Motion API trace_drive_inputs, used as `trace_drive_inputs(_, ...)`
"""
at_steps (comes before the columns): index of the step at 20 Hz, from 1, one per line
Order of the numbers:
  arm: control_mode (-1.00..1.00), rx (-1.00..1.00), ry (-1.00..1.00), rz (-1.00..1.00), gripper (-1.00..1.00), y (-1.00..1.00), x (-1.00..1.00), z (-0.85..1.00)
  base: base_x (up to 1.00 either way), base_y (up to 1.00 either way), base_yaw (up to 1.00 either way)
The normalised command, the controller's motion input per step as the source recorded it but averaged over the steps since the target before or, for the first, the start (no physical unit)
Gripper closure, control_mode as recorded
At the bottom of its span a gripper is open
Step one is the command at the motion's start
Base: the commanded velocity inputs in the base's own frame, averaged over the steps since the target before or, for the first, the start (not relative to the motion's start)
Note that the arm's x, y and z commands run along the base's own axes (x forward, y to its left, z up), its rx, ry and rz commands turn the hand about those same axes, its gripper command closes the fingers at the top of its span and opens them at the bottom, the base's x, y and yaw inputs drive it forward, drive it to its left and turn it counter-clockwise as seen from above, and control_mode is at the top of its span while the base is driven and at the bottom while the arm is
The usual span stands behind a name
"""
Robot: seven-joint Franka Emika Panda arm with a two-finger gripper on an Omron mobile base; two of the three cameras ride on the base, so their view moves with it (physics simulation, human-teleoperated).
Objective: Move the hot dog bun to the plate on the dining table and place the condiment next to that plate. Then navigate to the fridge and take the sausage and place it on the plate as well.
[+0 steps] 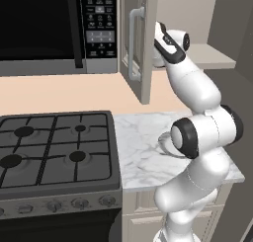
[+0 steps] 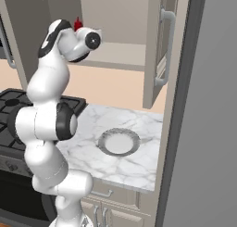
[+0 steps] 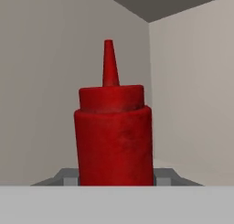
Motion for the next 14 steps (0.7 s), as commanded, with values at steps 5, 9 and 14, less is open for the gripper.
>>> trace_drive_inputs(5,-1.0,0.06,-0.07,0.0,1.0,-0.47,-0.75,0.0,0.0,0.0,0.0)
trace_drive_inputs(9,-1.0,0.04,-0.05,0.0,1.0,-0.68,-0.82,0.0,0.0,0.0,0.0)
trace_drive_inputs(14,-1.0,0.01,-0.07,0.0,1.0,-0.51,-0.96,0.09,0.0,0.0,0.0)
